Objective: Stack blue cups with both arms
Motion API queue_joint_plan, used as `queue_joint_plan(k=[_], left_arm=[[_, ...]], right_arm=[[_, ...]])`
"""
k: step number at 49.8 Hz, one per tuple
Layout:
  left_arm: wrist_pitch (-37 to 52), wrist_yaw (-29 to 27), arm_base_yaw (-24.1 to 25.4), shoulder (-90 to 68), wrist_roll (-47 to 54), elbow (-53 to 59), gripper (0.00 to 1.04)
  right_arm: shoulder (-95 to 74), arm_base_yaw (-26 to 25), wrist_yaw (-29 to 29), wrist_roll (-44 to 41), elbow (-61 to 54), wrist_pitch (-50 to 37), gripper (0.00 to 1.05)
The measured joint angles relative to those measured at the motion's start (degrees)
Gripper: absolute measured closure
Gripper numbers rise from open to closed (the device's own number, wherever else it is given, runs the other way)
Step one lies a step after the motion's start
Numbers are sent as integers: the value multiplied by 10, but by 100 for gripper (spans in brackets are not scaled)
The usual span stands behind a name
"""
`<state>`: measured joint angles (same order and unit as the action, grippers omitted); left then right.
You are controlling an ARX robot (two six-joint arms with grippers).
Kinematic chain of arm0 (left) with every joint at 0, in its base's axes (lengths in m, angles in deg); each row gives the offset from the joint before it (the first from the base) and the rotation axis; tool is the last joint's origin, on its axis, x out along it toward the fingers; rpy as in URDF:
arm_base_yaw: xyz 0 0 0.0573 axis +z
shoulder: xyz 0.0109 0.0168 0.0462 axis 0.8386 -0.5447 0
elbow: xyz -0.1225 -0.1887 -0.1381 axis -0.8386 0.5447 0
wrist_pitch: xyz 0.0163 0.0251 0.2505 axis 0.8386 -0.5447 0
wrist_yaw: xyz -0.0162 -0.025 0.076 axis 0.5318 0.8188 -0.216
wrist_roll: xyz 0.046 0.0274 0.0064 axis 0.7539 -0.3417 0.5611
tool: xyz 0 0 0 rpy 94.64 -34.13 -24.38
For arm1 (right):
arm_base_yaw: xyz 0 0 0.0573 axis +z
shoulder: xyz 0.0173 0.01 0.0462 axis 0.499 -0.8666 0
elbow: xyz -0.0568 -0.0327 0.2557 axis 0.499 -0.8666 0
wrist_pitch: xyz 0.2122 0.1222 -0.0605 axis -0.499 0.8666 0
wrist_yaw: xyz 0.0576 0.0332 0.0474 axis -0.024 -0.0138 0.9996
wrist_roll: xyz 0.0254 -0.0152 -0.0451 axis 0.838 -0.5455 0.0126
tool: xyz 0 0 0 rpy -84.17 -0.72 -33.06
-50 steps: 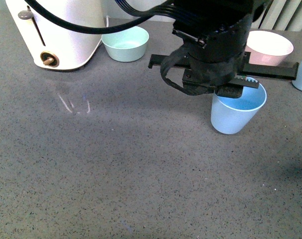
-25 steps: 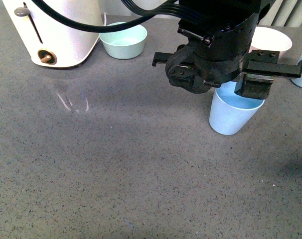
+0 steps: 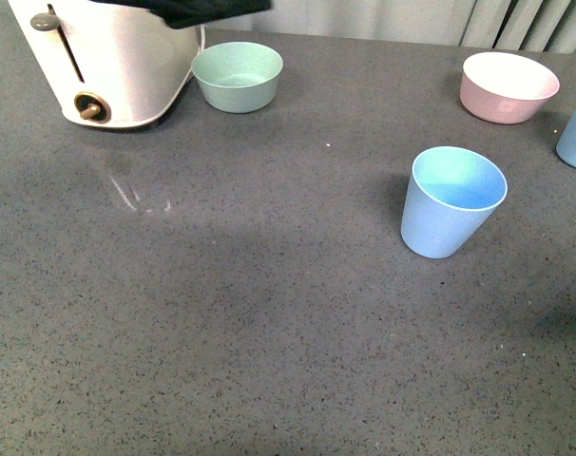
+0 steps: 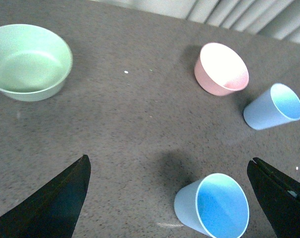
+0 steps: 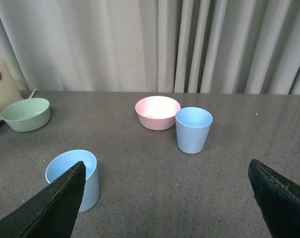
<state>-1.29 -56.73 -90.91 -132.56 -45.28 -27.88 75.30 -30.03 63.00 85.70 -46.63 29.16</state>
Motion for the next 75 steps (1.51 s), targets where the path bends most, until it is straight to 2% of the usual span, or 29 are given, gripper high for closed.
queue_joint_plan(k=[1,3,5,8,10,15,22,28,41,48,53,60,64,69,75], left_arm=[[18,-15,4,7,6,16,10],[92,-80,8,17,30,50,15],[202,-166,14,27,70,101,22],[319,-237,28,46,134,171,31],[389,-254,41,66,167,224,38],[475,-238,79,134,216,321,55],[490,-201,116,198,236,398,75],[490,-155,160,265,244,477,102],[445,-85,233,407,247,574,103],[419,-66,252,454,248,596,103],[439,-53,266,467,249,623,103],[385,-37,283,531,249,641,103],[356,8,314,567,249,643,103],[325,12,334,602,249,648,103],[288,18,336,643,249,648,103]], right_arm=[[0,0,0,0,0,0,9],[0,0,-1,0,0,0,9],[0,0,2,0,0,0,9],[0,0,2,0,0,0,9],[0,0,2,0,0,0,9],[0,0,0,0,0,0,9],[0,0,0,0,0,0,9],[0,0,0,0,0,0,9],[0,0,0,0,0,0,9],[0,0,0,0,0,0,9],[0,0,0,0,0,0,9],[0,0,0,0,0,0,9],[0,0,0,0,0,0,9],[0,0,0,0,0,0,9],[0,0,0,0,0,0,9]])
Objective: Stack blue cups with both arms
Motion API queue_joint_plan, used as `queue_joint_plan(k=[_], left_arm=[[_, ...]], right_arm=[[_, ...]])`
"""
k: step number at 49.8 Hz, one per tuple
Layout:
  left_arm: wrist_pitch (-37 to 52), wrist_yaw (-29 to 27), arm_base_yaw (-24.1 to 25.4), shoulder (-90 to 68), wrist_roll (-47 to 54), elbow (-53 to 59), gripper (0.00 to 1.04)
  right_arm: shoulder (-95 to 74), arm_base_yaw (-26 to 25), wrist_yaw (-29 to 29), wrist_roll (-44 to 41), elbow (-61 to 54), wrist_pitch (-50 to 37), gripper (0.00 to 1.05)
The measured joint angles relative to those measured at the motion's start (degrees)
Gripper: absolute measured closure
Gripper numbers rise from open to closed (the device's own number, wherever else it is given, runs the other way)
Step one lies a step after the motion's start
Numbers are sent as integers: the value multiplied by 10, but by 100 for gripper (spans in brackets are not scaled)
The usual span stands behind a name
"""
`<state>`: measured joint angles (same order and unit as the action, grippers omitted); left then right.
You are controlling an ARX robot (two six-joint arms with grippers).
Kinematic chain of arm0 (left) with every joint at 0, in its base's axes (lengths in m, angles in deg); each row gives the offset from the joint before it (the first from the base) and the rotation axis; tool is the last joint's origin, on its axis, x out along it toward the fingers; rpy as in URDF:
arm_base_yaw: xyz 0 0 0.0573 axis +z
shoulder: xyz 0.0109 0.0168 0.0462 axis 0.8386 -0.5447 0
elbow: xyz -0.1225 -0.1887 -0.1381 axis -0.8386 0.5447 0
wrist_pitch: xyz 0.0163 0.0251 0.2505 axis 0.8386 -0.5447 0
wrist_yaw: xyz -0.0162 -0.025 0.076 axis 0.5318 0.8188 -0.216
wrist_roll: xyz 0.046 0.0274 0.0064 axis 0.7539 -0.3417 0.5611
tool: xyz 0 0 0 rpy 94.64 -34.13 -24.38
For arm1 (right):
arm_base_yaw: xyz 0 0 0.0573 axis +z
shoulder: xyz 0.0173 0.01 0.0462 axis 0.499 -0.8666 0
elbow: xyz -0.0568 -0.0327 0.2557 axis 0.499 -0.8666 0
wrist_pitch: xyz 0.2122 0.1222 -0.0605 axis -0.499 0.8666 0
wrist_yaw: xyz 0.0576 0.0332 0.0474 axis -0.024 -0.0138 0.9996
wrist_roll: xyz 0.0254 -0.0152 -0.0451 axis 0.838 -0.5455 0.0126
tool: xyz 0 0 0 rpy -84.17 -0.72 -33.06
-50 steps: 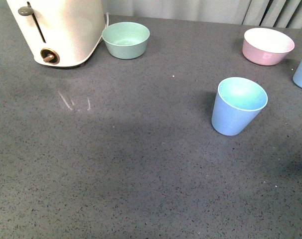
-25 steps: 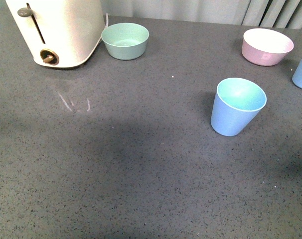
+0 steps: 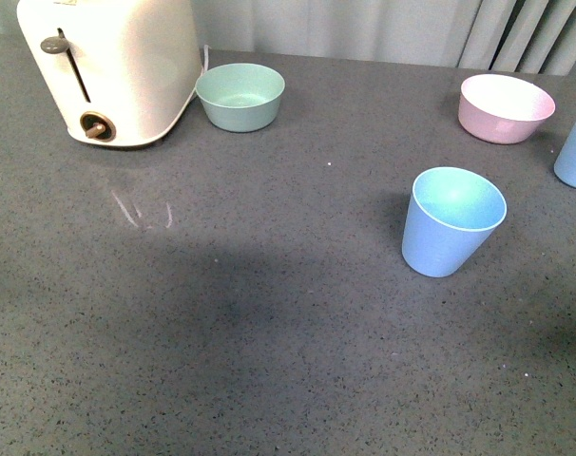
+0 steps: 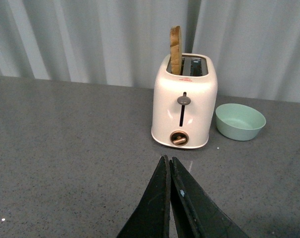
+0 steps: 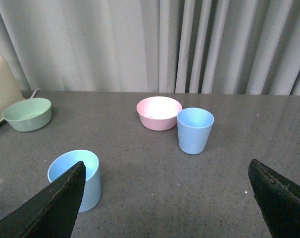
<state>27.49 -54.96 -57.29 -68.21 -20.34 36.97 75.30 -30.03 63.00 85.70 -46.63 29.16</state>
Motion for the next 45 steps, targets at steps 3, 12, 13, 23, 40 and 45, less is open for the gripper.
queue_joint_plan(k=[3,12,13,23,40,45], left_arm=[[-21,0,0,24,0,0,103],[-81,0,0,89,0,0,103],[-87,0,0,95,0,0,103],[-149,0,0,159,0,0,103],[-218,0,0,230,0,0,103],[-231,0,0,242,0,0,103]], right_arm=[[0,0,0,0,0,0,9],[0,0,0,0,0,0,9],[0,0,0,0,0,0,9],[0,0,0,0,0,0,9],[0,0,0,0,0,0,9],[0,0,0,0,0,0,9]])
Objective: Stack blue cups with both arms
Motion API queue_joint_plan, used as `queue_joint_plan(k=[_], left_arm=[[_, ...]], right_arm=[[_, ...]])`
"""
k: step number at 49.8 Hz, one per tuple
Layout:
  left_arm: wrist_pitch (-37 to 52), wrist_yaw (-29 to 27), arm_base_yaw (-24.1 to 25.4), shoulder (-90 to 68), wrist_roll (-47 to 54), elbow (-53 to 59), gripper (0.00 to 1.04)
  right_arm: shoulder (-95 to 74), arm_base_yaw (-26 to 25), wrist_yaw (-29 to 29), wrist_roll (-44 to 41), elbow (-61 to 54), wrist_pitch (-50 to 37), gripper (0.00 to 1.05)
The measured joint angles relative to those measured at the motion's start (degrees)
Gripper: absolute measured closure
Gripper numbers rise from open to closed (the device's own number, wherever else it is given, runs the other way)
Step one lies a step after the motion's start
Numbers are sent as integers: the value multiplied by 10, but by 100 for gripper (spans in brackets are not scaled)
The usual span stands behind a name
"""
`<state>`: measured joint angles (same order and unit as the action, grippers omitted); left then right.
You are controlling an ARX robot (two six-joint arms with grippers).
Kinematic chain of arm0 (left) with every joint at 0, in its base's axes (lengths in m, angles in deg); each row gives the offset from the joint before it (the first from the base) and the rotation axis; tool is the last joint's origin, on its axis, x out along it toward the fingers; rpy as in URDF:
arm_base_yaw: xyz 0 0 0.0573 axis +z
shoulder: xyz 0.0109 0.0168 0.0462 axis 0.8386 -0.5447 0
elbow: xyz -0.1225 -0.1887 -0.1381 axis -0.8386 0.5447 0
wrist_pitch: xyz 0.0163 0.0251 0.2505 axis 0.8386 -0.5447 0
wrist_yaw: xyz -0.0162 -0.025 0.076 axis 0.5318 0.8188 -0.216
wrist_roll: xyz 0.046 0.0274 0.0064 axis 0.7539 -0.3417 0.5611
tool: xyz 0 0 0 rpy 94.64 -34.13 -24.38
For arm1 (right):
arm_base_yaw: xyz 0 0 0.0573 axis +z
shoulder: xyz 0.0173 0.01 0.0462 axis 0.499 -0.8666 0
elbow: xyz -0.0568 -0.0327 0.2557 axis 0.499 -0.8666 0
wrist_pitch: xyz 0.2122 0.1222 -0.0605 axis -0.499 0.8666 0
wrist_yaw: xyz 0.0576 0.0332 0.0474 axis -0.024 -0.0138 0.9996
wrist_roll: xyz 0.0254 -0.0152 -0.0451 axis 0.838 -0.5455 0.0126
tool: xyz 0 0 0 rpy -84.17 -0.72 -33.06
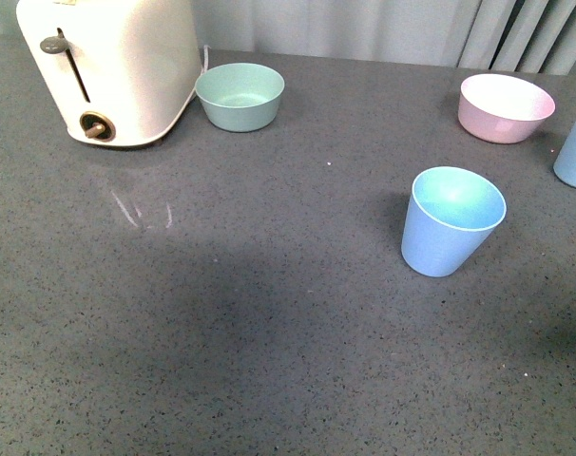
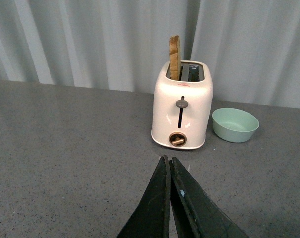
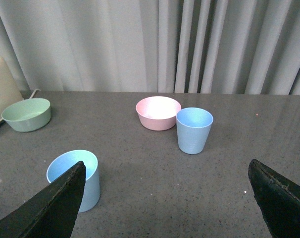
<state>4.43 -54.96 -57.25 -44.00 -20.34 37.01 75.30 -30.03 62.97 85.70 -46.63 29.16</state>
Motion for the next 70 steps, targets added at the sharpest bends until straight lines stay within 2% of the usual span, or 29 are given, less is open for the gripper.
queue_joint_plan(k=[10,17,33,35,38,41,45,50,51,55,58,63,70], left_arm=[[-24,0,0,24,0,0,103],[-120,0,0,109,0,0,103],[-125,0,0,119,0,0,103],[-125,0,0,119,0,0,97],[-125,0,0,119,0,0,87],[-125,0,0,119,0,0,76],[-125,0,0,119,0,0,58],[-125,0,0,119,0,0,37],[-125,0,0,119,0,0,32],[-125,0,0,119,0,0,21],[-125,0,0,119,0,0,9],[-125,0,0,119,1,0,9],[-125,0,0,119,1,0,9]], right_arm=[[0,0,0,0,0,0,9],[0,0,0,0,0,0,9],[0,0,0,0,0,0,9],[0,0,0,0,0,0,9],[-30,-2,-27,0,21,61,9],[-112,-37,-19,-7,45,80,9],[-283,-113,24,-43,87,-34,9],[-495,-146,30,-103,175,-171,9],[-530,-147,33,-115,194,-180,9],[-648,-148,33,-158,258,-204,9],[-759,-143,32,-201,324,-195,9],[-884,-126,24,-250,414,-171,9],[-978,-98,19,-264,512,-131,9]])
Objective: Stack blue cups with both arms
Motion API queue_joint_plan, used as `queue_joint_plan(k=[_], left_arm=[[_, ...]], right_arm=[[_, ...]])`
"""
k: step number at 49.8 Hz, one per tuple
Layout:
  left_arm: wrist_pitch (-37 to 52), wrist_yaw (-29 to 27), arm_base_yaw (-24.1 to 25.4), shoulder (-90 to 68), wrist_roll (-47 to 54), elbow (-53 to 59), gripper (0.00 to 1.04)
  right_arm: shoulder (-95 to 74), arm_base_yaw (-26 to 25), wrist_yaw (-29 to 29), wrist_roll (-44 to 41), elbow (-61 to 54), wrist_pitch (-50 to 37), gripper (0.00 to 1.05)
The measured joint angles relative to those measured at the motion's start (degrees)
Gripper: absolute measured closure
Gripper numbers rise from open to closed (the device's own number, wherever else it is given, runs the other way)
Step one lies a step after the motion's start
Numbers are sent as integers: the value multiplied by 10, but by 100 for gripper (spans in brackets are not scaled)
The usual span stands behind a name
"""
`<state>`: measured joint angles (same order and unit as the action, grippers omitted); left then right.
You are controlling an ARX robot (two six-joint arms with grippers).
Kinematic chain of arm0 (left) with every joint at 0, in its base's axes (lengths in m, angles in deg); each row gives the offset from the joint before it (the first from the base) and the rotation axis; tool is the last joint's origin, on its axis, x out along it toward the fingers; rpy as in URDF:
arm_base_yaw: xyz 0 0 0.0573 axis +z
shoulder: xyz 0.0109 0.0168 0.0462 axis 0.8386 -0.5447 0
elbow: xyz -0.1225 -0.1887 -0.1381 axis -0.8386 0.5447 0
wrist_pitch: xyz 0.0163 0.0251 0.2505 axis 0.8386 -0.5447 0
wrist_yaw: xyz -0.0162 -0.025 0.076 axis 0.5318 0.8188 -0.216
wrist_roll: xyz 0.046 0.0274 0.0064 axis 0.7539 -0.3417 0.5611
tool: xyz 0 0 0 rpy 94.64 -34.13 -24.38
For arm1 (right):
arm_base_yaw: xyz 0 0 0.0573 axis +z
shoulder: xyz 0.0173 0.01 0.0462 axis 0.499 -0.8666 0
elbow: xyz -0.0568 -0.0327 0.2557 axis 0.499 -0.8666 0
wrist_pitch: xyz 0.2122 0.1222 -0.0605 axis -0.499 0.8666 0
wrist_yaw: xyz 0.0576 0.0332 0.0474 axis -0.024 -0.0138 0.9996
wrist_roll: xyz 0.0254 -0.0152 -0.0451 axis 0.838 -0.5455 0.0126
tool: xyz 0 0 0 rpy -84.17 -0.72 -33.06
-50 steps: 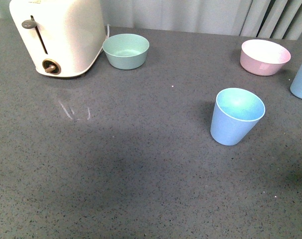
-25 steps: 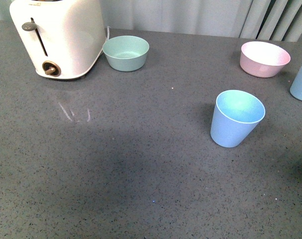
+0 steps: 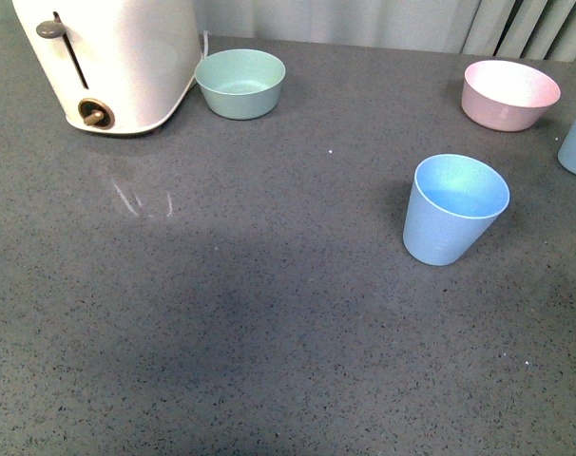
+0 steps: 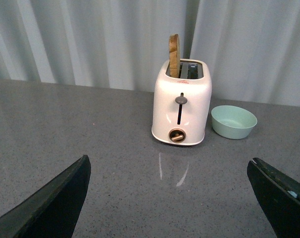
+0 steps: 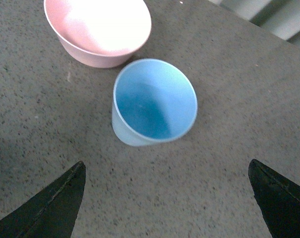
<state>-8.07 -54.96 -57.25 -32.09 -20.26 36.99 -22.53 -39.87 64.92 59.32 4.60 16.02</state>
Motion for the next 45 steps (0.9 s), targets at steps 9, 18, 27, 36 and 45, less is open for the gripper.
queue_joint_plan(k=[9,18,27,36,45], left_arm=[[0,0,0,0,0,0,9],[0,0,0,0,0,0,9],[0,0,0,0,0,0,9],[0,0,0,0,0,0,9],[0,0,0,0,0,0,9]], right_arm=[[-85,32,-10,-10,72,16,9],[-142,55,-24,-28,110,11,9],[-180,62,-39,-42,130,5,9],[-203,62,-56,-42,144,-7,24],[-205,61,-56,-40,154,-1,57]])
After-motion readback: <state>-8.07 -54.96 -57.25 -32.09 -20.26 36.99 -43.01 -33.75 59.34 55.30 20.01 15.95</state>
